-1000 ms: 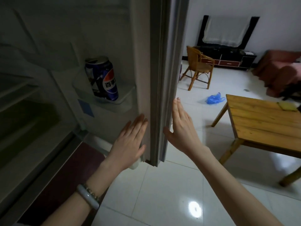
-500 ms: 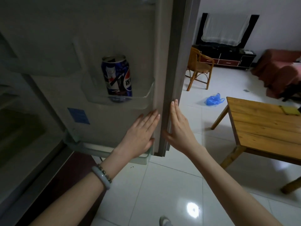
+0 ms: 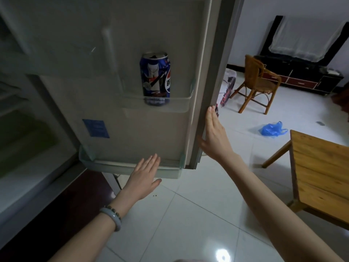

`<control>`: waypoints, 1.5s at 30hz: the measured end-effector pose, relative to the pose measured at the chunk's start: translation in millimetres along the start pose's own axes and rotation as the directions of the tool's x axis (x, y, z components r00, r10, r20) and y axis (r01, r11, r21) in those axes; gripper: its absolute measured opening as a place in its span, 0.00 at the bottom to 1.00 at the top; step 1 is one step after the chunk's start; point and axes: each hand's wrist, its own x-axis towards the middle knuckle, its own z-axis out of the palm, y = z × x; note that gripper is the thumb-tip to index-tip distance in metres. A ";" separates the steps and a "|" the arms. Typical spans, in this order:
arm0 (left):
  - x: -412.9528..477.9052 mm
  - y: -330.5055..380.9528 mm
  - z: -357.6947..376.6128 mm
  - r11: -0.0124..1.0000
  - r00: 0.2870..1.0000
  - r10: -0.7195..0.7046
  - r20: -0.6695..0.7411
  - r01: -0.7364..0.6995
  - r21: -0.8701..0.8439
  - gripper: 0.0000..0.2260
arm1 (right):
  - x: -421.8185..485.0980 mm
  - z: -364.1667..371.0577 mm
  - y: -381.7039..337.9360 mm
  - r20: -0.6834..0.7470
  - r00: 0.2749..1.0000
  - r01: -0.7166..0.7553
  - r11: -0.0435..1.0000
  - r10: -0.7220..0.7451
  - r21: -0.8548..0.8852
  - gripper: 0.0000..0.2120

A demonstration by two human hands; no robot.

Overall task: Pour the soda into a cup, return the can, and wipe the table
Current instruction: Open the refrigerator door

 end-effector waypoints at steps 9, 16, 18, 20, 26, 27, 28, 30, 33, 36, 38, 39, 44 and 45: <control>30.9 2.1 23.9 0.997 0.996 -0.068 0.049 0.069 -0.019 0.35 | 59.9 21.4 31.2 0.084 0.996 0.043 0.999 -0.044 0.019 0.41; 62.4 7.6 20.0 0.991 0.989 -0.128 0.074 0.130 -0.027 0.35 | 81.7 32.6 41.2 0.139 0.984 0.117 0.993 -0.115 -0.005 0.44; 69.6 8.6 18.8 0.989 0.987 -0.144 0.076 0.146 -0.024 0.35 | 87.3 31.8 44.6 0.157 0.980 0.126 0.991 -0.120 -0.033 0.43; 75.7 9.6 18.3 0.987 0.985 -0.156 0.078 0.158 -0.028 0.35 | 92.8 30.4 47.7 0.163 0.978 0.139 0.989 -0.129 -0.053 0.43; 92.3 10.6 16.5 0.981 0.979 -0.186 0.087 0.190 -0.038 0.35 | 104.0 30.1 54.9 0.175 0.974 0.158 0.985 -0.143 -0.075 0.42; 94.8 10.4 15.9 0.980 0.977 -0.192 0.091 0.196 -0.034 0.35 | 104.9 30.7 55.4 0.176 0.973 0.161 0.984 -0.146 -0.077 0.42; 97.4 10.1 15.4 0.979 0.975 -0.199 0.094 0.203 -0.031 0.35 | 105.9 32.0 55.8 0.179 0.972 0.165 0.983 -0.149 -0.079 0.42; 102.4 10.1 13.5 0.976 0.972 -0.211 0.099 0.215 -0.027 0.35 | 107.7 33.4 55.8 0.186 0.970 0.174 0.981 -0.156 -0.080 0.42; 111.0 9.9 10.5 0.974 0.969 -0.222 0.110 0.226 -0.032 0.35 | 110.5 34.3 55.1 0.195 0.966 0.185 0.980 -0.168 -0.072 0.41; 119.6 8.1 8.6 0.971 0.966 -0.228 0.119 0.234 -0.045 0.35 | 114.8 34.4 54.7 0.202 0.964 0.186 0.981 -0.171 -0.058 0.41; 124.8 5.9 7.8 0.971 0.967 -0.227 0.119 0.234 -0.050 0.35 | 117.7 35.5 54.7 0.204 0.962 0.193 0.980 -0.179 -0.053 0.40; 127.3 4.6 7.6 0.971 0.966 -0.227 0.122 0.234 -0.050 0.35 | 119.2 36.3 54.8 0.210 0.960 0.198 0.979 -0.184 -0.050 0.40; 139.5 -1.9 5.7 0.968 0.962 -0.233 0.143 0.243 -0.059 0.35 | 130.7 44.4 55.7 0.230 0.951 0.218 0.976 -0.206 -0.029 0.40; 142.1 -3.8 5.5 0.968 0.962 -0.232 0.145 0.242 -0.059 0.35 | 133.4 46.7 55.7 0.233 0.950 0.222 0.975 -0.210 -0.024 0.40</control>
